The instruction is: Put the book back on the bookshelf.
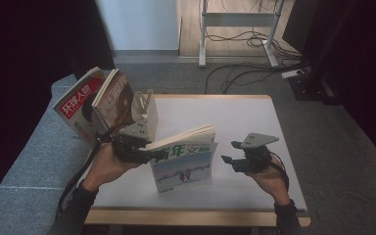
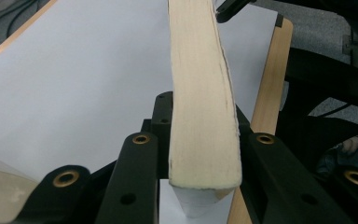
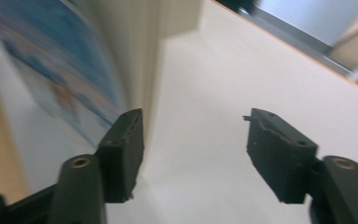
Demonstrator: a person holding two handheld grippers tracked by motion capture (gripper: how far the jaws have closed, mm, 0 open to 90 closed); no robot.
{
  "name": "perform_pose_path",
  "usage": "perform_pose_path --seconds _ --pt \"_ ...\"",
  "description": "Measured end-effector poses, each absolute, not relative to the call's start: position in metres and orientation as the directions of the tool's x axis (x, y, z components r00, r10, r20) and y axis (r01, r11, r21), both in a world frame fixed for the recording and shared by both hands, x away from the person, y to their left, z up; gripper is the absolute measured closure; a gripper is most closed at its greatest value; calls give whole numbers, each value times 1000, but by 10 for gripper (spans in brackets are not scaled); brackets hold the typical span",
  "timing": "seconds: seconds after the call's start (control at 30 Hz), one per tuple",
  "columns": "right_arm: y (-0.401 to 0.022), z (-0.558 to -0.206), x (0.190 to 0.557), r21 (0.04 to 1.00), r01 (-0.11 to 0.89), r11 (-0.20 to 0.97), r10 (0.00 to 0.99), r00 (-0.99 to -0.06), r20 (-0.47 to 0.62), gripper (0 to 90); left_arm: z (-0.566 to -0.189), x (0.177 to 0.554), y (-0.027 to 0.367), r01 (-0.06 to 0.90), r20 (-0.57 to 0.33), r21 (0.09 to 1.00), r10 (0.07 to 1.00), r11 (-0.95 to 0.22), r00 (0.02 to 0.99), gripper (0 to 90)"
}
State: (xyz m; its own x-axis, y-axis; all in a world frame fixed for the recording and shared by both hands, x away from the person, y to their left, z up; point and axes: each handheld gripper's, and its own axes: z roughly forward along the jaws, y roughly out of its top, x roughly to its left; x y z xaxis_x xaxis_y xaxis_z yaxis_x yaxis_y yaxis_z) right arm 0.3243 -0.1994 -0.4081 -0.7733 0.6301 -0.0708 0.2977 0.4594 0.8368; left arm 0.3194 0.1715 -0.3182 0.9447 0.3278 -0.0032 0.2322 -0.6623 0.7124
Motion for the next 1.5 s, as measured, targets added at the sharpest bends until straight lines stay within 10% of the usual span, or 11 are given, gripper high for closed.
perform_pose_path --seconds 0.27,0.63,1.5 --pt "-225 -460 335 801 425 421 756 -653 -51 156 -319 319 171 234 1 716 336 -658 942 731" --pt "-240 -517 338 748 547 376 824 -566 0 126 -319 321 169 278 -26 735 384 -619 923 740" --pt "-246 -537 336 719 600 352 862 -506 0 0 -296 329 178 350 -39 745 487 -568 872 743"
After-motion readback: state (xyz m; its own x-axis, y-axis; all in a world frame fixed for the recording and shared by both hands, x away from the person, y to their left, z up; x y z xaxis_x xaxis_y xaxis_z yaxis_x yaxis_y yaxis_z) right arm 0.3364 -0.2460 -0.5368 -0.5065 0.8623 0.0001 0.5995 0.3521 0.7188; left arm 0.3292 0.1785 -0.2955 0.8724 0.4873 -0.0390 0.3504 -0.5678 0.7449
